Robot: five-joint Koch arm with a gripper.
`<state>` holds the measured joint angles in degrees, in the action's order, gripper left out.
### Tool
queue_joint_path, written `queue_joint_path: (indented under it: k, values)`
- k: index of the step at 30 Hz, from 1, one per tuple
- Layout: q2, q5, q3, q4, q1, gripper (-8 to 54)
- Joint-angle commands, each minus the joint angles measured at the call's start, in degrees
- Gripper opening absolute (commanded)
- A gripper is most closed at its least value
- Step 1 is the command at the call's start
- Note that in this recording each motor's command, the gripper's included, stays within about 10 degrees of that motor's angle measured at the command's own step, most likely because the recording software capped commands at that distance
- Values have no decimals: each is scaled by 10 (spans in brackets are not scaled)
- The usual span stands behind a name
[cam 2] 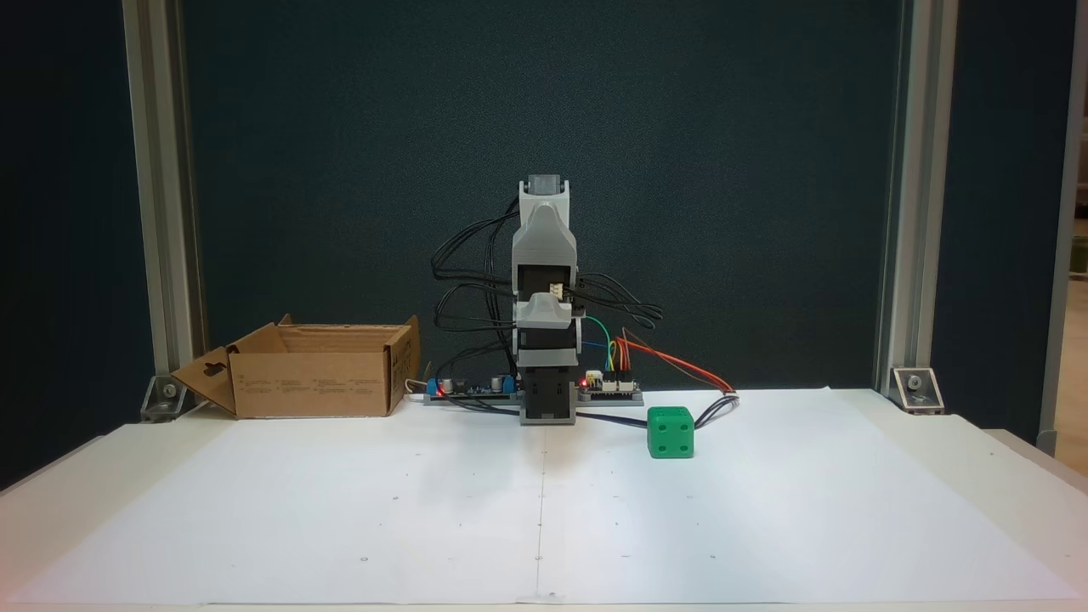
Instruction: Grasp a green dice and put it in the bin.
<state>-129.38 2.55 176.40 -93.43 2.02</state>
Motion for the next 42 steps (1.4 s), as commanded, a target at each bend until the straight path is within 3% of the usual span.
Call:
queue_joint_path:
  k: [1, 6, 17, 24, 27, 33, 42]
  values:
    - [-62, -17, 27, -25, -1, 440]
    - [-62, -9, -20, 129, 0, 442]
    - [-63, -25, -296, 560, 4, 441]
    - [-57, -162, -532, 829, 12, 442]
    - [-2, -209, -599, 948, 24, 442]
    - [12, -331, -639, 1172, 134, 456]
    - [9, -473, -677, 1498, 267, 424]
